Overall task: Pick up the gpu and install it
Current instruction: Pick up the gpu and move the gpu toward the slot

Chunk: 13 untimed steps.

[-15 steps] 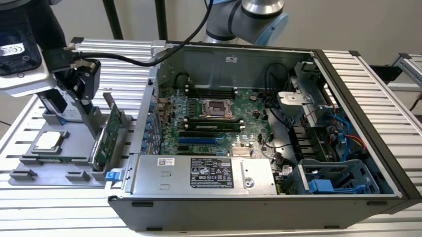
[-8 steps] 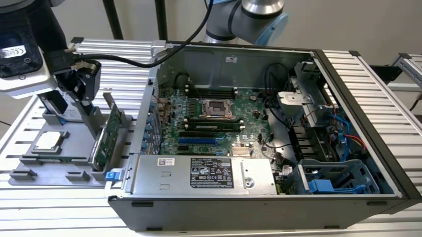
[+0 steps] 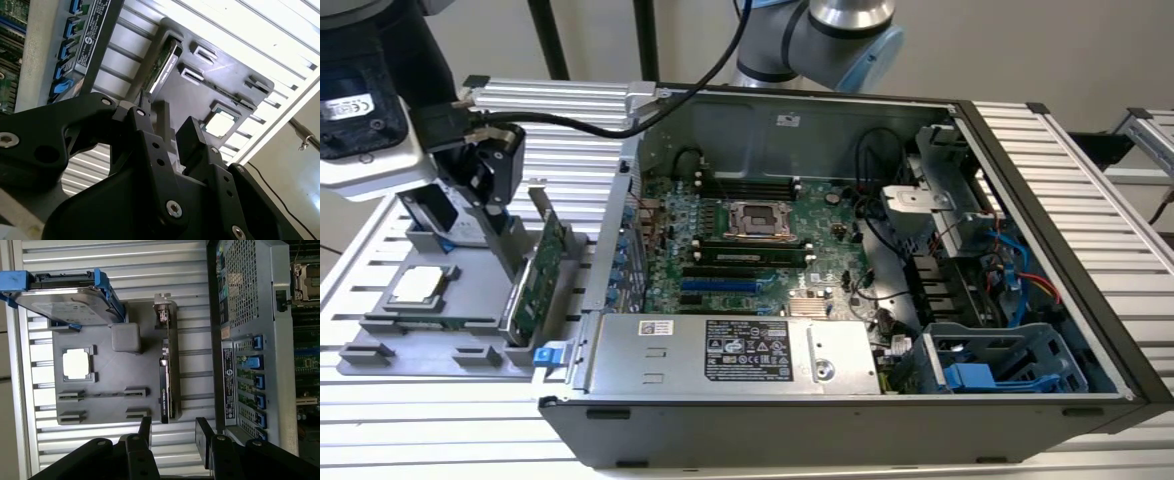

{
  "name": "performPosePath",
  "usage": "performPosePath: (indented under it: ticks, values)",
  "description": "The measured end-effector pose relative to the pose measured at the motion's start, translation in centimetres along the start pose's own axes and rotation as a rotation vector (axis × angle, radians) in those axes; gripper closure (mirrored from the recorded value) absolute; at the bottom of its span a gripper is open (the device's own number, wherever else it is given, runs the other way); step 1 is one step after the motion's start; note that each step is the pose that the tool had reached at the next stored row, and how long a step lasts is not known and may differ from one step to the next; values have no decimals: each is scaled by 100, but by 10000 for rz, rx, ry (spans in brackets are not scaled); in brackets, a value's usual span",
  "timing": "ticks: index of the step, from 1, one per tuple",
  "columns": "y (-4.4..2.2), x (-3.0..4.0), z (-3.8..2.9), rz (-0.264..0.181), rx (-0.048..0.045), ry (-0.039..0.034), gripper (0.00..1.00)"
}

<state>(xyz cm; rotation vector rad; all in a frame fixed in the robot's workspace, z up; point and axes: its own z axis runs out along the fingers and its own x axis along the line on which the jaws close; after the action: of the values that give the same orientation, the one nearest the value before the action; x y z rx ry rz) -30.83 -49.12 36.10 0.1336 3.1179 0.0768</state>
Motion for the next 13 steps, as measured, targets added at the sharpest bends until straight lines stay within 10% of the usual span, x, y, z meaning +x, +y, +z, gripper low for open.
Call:
performPosePath:
  ticks: [13]
  values:
    - [-5,2,104,0,1,1,0]
